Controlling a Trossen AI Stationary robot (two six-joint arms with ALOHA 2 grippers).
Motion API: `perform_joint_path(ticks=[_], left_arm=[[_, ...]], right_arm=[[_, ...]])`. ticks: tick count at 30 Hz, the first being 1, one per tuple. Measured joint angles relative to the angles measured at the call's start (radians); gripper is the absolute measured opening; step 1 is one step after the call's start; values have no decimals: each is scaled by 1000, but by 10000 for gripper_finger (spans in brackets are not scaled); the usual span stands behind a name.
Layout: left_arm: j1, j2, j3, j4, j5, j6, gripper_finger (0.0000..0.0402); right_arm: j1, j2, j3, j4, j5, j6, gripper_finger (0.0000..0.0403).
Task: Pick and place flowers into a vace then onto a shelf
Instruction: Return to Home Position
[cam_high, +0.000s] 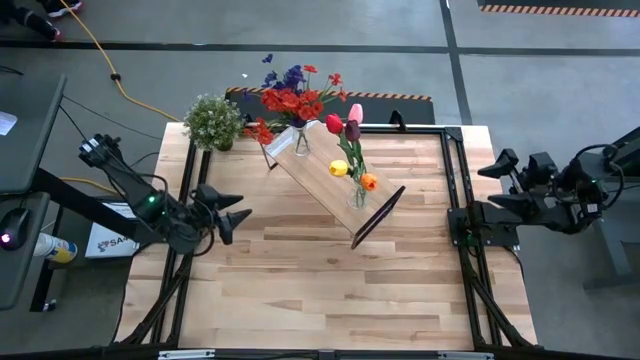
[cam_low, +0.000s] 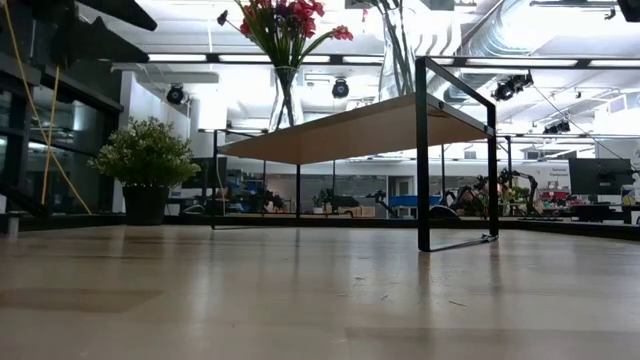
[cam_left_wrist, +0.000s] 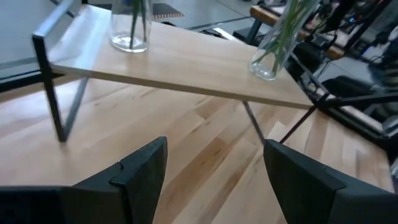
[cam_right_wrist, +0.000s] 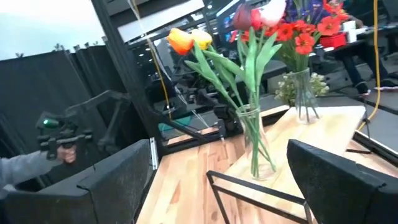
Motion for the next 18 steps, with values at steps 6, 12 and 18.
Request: perform_joint_path(ticks=[6, 12, 18], left_arm=[[0, 0, -99, 207, -3, 47, 299], [0, -1, -188, 450, 4, 154, 300], [1, 1, -227, 607, 48, 268, 298]], right_arm=[[0, 0, 0, 34, 4, 3, 367], [0, -1, -15, 69, -6, 27, 365], [0, -3, -137, 227, -87, 21, 365]])
